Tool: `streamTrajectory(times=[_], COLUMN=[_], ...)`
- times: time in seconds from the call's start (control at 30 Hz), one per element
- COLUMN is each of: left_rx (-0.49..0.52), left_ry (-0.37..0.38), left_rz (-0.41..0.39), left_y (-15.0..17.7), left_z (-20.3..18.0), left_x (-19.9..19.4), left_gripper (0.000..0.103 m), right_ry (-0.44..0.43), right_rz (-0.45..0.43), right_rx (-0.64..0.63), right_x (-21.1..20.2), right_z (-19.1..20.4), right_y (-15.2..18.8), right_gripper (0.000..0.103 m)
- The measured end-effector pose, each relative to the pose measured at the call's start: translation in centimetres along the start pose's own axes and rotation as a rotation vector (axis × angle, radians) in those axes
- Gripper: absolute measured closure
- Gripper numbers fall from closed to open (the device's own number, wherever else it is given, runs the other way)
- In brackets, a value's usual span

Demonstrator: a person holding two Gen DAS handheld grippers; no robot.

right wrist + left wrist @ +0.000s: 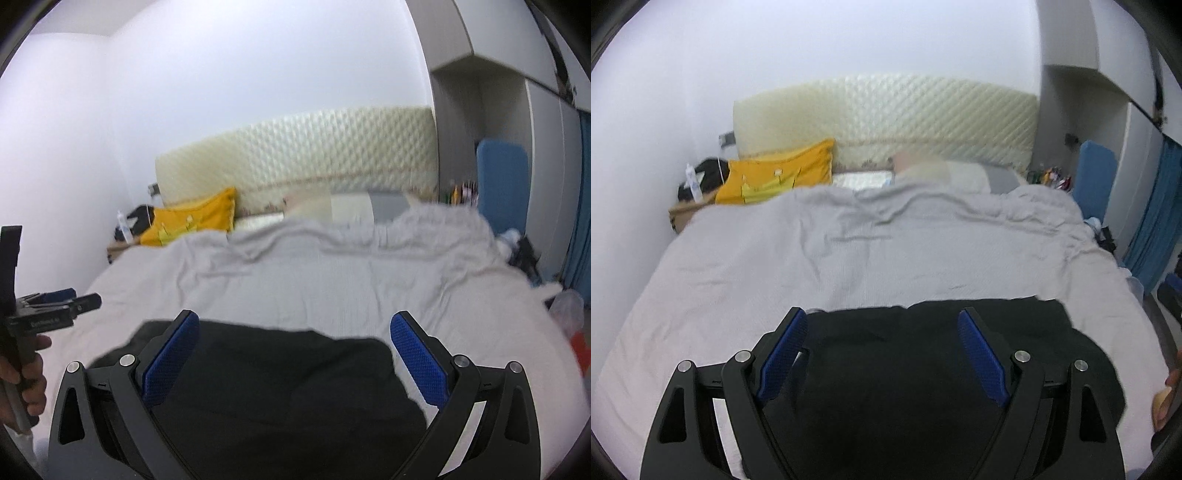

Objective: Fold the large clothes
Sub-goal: 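Open both tools and withdraw them from the folded jacket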

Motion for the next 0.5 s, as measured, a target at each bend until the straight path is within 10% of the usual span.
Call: streamTrajectory(times=[0.5], left_rx=[0.012], left_ry=[0.218], left_rz=[-0.217], left_y=[-0.8], left_z=[-1.8], left_x=[-23.5], left_gripper=[0.018], right_ry=[-0.014], right_rz=[-0.275], right_rx=[-0.065], right_x=[-18.9], right_z=[6.0], right_y=[-6.8], right_gripper=[0.0])
Point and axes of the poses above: each gripper's, at about its wrist camera, not at the fingertips, and x roughly the way its jaws point, z to its left, y to its underside, the point moved 3 cm from there along x, roughly the way its jaws point, and after that the axes turned 14 degrees about -x, right-handed, at the moved point
